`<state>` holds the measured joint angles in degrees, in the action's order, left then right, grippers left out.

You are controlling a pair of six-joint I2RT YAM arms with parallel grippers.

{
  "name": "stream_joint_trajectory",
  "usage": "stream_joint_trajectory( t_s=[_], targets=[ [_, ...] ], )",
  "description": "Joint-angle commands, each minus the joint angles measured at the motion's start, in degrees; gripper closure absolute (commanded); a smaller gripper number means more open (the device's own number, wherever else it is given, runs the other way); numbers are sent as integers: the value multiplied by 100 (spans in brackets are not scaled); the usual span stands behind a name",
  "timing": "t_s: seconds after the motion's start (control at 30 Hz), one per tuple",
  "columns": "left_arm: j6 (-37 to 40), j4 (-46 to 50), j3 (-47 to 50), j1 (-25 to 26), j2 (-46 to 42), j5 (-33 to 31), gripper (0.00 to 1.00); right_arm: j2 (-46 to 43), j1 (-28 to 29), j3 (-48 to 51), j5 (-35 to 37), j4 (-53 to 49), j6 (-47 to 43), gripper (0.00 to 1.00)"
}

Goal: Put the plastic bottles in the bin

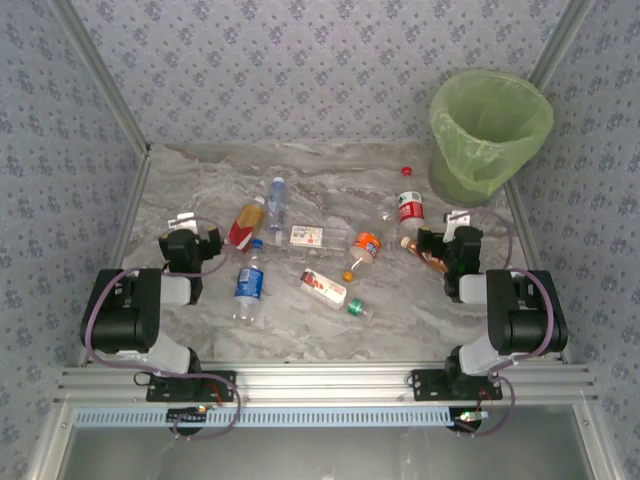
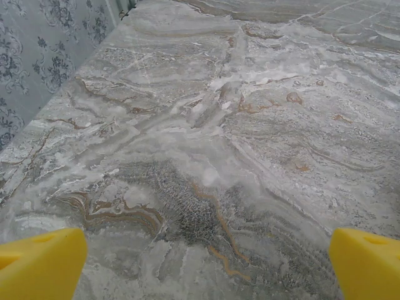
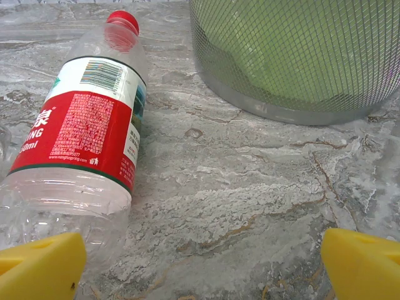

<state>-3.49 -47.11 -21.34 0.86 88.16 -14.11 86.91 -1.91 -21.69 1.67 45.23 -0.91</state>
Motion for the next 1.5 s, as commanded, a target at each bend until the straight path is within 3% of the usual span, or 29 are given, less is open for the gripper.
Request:
stream_joint_trajectory(
  t_s=[0.0,0.9,1.07,1.23,1.33,1.47],
  targets=[
    [16,-156,-123,12,-35,108,1,14,-43,-107,-58,-33,-6,1],
    [62,57,-122,10,-310,223,1,-55,-18,-144,-183,-146,-78,1],
    [134,819,-216,15,-1013,281,1,-524,27,-862,-479,-1711,-256,1],
    [-59,1776,-535,74,-1636,-150,1,-1072,257,-1026,-337,-2157,-395,1],
    [-537,2791,-992,192,-2005,-655,1,-1475,303,-1225,-186,-2465,-90,1],
    [-1829,5003,-1975,330,-2330,-1102,1,-1926,355,-1668,-58,-3302,698,1]
  ],
)
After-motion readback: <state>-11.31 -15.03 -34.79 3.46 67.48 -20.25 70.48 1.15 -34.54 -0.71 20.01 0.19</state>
